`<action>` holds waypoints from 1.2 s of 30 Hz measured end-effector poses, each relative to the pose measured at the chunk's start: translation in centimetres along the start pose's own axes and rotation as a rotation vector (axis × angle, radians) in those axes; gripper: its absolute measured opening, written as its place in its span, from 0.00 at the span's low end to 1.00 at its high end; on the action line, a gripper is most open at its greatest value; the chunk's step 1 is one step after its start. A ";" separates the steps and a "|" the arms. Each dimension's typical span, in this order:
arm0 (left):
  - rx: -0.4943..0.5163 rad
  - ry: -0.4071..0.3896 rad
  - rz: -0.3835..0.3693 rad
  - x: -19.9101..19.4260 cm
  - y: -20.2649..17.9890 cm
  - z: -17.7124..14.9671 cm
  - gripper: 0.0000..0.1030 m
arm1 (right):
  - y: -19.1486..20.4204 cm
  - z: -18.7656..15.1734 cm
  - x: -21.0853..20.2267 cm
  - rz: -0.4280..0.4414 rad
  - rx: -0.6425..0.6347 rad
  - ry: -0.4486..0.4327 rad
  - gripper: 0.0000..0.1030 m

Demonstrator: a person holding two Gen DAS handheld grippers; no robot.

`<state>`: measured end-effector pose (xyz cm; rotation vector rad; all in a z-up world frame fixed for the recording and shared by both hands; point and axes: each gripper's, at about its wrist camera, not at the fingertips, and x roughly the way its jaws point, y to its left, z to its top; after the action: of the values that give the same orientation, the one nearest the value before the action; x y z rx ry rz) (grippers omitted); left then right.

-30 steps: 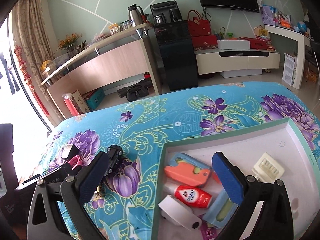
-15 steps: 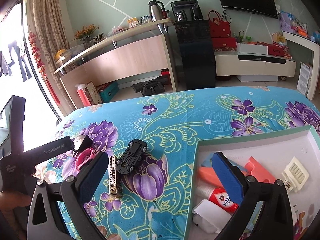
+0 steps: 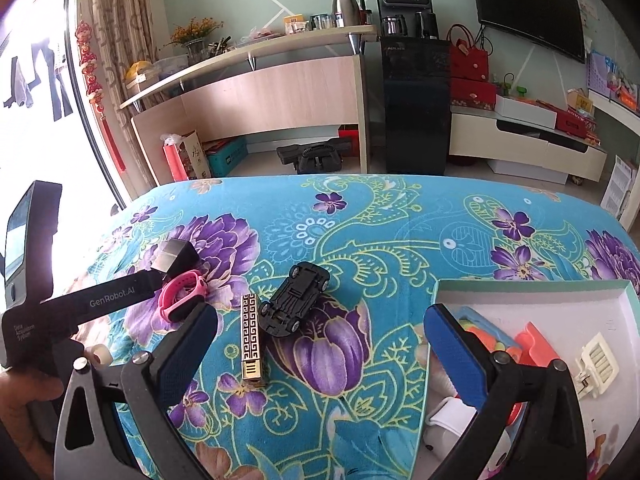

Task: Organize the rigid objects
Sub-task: 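Grasp the black toy car with the right tool while the left tool grasps the pink watch band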

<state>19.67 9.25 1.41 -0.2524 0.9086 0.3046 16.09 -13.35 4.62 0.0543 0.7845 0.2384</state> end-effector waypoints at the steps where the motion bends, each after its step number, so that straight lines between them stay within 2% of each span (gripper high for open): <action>1: 0.012 0.002 -0.006 0.3 -0.2 0.0 1.00 | 0.1 0.3 0.3 -0.004 -0.003 0.002 1.00; 8: 0.083 -0.005 -0.057 1.6 -1.6 -0.2 1.00 | 1.4 1.3 3.3 -0.037 -0.033 0.052 0.97; 10: 0.104 0.001 -0.058 2.0 -2.0 -0.4 1.00 | 1.8 1.3 4.2 -0.039 -0.041 0.075 0.88; 11: 0.116 0.006 -0.052 2.2 -2.1 -0.5 1.00 | 1.9 1.2 4.7 -0.038 -0.044 0.087 0.87; 14: 0.135 0.018 -0.042 2.8 -2.4 -0.6 0.93 | 2.3 0.9 5.8 -0.036 -0.059 0.107 0.83; 17: 0.138 0.020 -0.054 3.0 -2.5 -0.8 0.91 | 2.4 0.5 6.9 -0.036 -0.066 0.132 0.79; 24: 0.184 0.035 -0.076 3.2 -3.6 -1.1 0.71 | 1.8 0.1 8.5 -0.015 -0.014 0.162 0.67; 27: 0.191 0.036 -0.087 3.1 -3.8 -1.1 0.62 | 1.5 0.0 8.9 -0.009 0.007 0.178 0.58; 30: 0.195 0.036 -0.086 3.0 -3.9 -1.1 0.60 | 1.0 -0.3 9.4 -0.015 0.034 0.206 0.44; 31: 0.194 0.037 -0.090 2.9 -4.0 -1.1 0.57 | 0.8 -0.3 9.4 -0.015 0.042 0.206 0.42; 36: 0.204 0.031 -0.057 2.8 -4.2 -1.0 0.57 | 0.0 -0.1 8.9 -0.012 0.076 0.196 0.40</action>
<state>22.06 5.43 -1.10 -0.0944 0.9536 0.1534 22.09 -11.28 -1.68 0.0993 0.9888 0.2039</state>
